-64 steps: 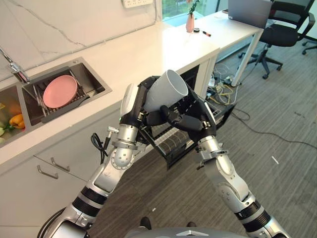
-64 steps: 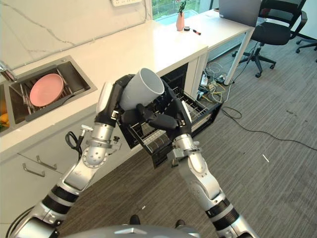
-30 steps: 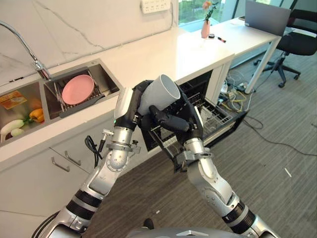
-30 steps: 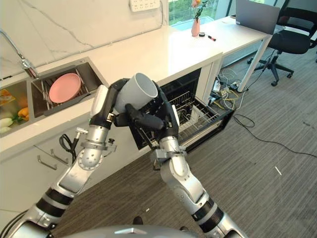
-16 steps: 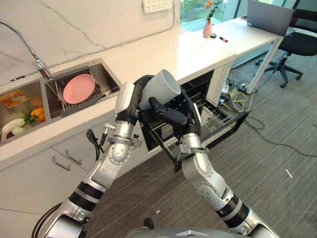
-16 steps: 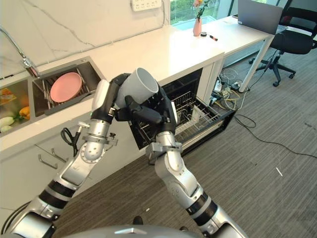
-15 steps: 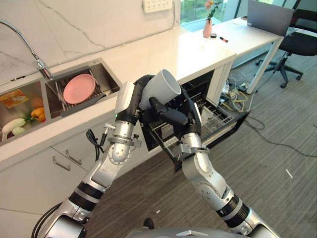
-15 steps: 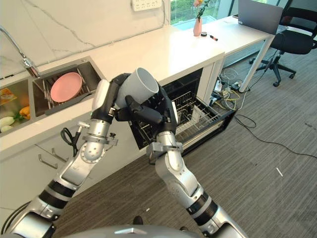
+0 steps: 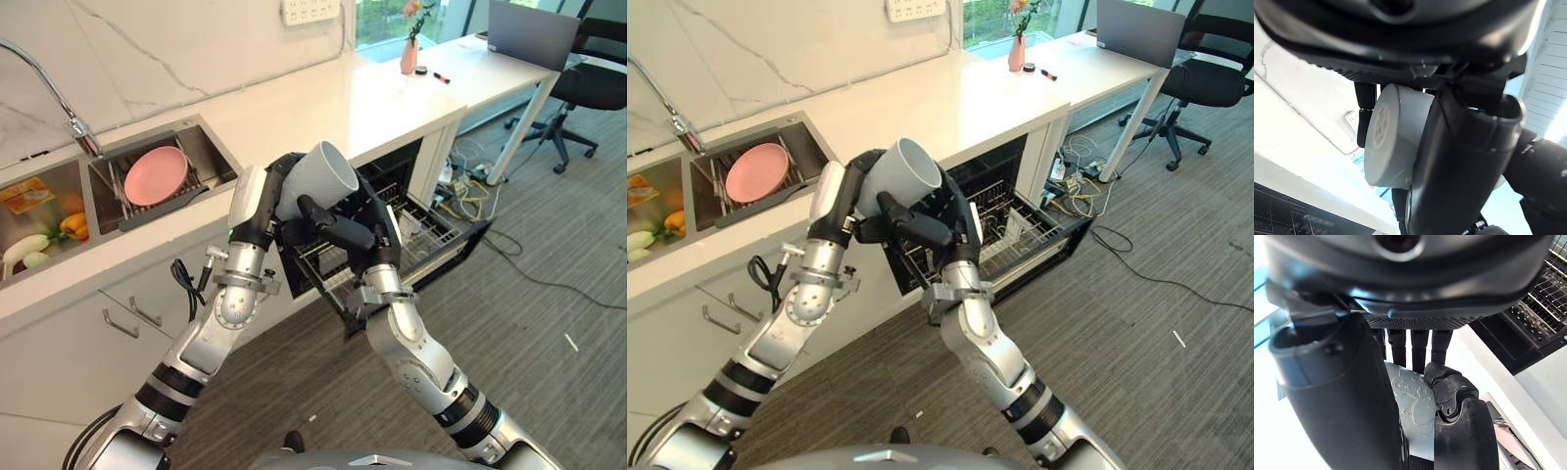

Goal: Place the dishes in the dishwasher.

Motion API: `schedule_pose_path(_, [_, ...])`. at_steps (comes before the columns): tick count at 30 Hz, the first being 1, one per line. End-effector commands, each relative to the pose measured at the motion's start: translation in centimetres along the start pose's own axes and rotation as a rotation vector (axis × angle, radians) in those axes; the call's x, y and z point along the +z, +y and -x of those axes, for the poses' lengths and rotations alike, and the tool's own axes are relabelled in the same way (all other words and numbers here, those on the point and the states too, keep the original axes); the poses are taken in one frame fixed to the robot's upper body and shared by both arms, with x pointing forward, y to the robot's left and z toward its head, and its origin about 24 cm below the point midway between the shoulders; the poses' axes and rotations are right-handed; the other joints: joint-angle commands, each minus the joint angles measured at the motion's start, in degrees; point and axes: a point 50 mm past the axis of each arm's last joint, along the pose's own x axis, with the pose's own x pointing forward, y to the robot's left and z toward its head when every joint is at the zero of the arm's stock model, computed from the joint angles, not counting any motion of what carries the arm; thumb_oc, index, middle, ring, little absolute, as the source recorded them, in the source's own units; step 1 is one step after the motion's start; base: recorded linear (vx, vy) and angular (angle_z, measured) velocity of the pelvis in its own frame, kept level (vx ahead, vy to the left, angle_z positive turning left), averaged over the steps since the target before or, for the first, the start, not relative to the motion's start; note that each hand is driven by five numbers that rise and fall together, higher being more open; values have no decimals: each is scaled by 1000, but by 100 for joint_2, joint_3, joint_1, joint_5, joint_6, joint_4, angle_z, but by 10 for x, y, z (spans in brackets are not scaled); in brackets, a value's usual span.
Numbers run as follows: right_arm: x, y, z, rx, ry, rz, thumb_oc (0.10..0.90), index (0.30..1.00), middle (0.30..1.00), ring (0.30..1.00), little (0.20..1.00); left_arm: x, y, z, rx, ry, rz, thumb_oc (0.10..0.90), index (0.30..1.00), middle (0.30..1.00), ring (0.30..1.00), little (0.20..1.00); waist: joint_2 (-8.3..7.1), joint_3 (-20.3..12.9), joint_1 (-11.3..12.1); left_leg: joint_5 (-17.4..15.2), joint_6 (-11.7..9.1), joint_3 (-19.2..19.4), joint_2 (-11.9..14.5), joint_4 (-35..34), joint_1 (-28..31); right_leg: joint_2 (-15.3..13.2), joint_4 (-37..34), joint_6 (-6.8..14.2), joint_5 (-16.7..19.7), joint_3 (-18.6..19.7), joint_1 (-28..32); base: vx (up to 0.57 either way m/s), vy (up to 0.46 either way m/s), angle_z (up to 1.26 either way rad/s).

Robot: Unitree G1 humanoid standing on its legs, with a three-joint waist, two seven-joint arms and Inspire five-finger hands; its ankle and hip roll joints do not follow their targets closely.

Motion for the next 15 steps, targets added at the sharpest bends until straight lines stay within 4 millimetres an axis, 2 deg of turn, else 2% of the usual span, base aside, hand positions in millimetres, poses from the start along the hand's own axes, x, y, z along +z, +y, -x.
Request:
schedule_pose_path(1, [90,47,-14,175,-471,-255,400,300,300,300,300,32,-14,7,-89,-204,74,800,900,900,900,900,-230,-261,-3,-293,-171,-16,65,31,313,-162,65,428,54,-23,13,0,0,0])
schedule_pose_path(6, [90,46,-11,170,-472,-272,400,300,300,300,300,16,-20,11,-73,-121,74,800,900,900,900,900,-236,-249,-23,-272,-182,-58,67,31,283,-160,65,417,59,-3,-9,0,0,0])
schedule_pose_path(9, [88,44,-11,148,-450,-323,400,300,300,300,300,23,-27,11,-72,-130,58,800,900,900,900,900,-245,-245,-25,-283,-168,-46,65,31,291,-145,65,415,50,1,-9,0,0,0])
schedule_pose_path(10, [90,43,-10,138,-461,-318,400,300,300,300,300,32,-30,12,-85,-170,72,800,900,900,900,900,-245,-236,-21,-287,-162,-53,65,31,290,-145,65,417,55,-14,-13,0,0,0])
schedule_pose_path(15, [92,36,-7,83,-470,-378,400,300,300,300,300,29,-32,15,-73,-139,91,800,900,900,900,900,-242,-241,-25,-291,-154,-49,58,31,274,-153,65,426,71,-28,-35,0,0,0])
